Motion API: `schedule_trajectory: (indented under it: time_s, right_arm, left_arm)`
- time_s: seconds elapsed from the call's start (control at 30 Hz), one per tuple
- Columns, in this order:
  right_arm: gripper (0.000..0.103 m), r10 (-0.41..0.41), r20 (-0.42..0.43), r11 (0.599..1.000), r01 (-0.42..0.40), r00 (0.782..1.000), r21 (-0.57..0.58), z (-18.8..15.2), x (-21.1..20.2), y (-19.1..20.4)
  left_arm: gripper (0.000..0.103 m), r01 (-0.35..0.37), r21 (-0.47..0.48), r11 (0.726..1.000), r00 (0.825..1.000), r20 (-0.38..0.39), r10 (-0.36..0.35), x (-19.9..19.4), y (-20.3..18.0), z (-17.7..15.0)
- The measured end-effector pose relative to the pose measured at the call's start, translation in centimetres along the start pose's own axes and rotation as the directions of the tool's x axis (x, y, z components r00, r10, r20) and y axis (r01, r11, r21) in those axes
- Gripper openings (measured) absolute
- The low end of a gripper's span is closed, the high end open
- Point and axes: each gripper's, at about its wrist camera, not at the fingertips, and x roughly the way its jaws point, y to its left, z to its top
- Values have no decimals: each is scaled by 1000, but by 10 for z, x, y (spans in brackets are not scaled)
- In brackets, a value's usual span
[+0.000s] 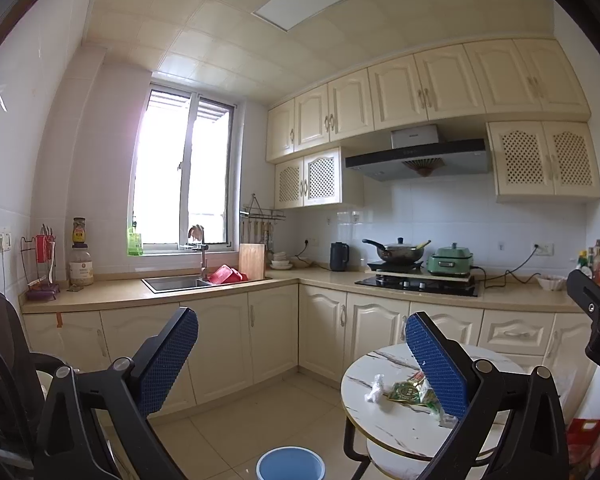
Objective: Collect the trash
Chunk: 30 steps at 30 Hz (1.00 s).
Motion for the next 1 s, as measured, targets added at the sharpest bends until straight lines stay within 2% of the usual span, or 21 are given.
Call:
schedule_trajectory:
  time_s: [0.47,0.67,1.0]
  right_arm:
    - [103,11,-4,1000,-11,1000,-13,-3,6,4]
    - [103,8,0,1000,-8,1000,-10,-8,21,4]
    - [103,-1,-18,1000,1,1000,-8,-17,61,9]
  left_arm:
    - [102,-21,11,1000,1000,2,21,12,2,-4]
    - [102,-13,25,1000,1000,3,13,34,-3,-8]
    - [102,-14,37,999,999,-33,15,96,2,-20]
